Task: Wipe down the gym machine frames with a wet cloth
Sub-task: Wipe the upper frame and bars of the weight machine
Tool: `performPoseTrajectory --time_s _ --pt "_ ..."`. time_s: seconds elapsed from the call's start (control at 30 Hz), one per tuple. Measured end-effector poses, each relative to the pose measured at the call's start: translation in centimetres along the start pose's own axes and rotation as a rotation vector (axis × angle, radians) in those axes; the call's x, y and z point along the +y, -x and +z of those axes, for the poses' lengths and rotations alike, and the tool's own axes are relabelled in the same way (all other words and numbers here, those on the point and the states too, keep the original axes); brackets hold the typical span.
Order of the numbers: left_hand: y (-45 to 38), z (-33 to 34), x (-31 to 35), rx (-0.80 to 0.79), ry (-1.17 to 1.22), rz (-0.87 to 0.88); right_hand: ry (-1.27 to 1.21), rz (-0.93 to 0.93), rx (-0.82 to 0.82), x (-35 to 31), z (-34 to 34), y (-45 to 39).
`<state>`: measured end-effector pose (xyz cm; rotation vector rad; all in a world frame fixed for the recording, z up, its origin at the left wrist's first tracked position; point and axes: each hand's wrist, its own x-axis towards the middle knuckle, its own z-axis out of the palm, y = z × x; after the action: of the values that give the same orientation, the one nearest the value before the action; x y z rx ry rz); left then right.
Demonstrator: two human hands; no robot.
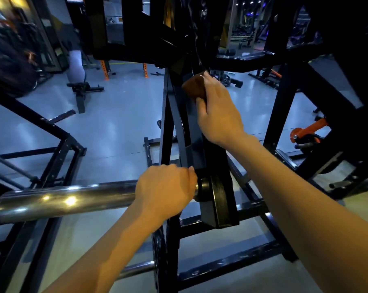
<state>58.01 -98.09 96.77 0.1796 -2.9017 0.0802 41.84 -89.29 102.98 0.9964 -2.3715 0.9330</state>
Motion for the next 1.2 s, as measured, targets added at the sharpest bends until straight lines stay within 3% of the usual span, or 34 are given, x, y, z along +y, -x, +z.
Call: performPoseTrajectory --time_s 0.13,0.27,0.37,0.53,0.8,1.07,1.2 --pt "-0.3 -0.2 0.0 -0.05 -0.002 -0.017 -0.017 0.036 0.035 -0.6 0.2 3.5" --pt "-0.2 -0.2 -0.3 -0.018 -0.122 0.124 0.016 0.063 0.022 -1.1 0.4 10.6" --pt "0.0 -0.2 -0.7 0.023 -0.143 0.204 0.049 0.076 0.004 -1.3 0.5 9.1" --pt "0.1 -0.4 -0.8 -0.034 -0.111 0.166 -0.003 0.11 0.038 -1.3 0.2 3.2" --pt "-0.3 -0.6 -0.9 -0.061 -0.21 0.301 0.064 0.165 0.066 -1.6 1.6 16.2" --pt "-0.2 -0.4 -1.2 -0.053 -0.201 0.31 0.032 0.196 0.134 -1.6 1.5 9.1" --pt "-0.1 -0.3 -1.1 -0.017 -0.217 0.318 0.042 0.194 0.158 -2.5 1.8 15.0"
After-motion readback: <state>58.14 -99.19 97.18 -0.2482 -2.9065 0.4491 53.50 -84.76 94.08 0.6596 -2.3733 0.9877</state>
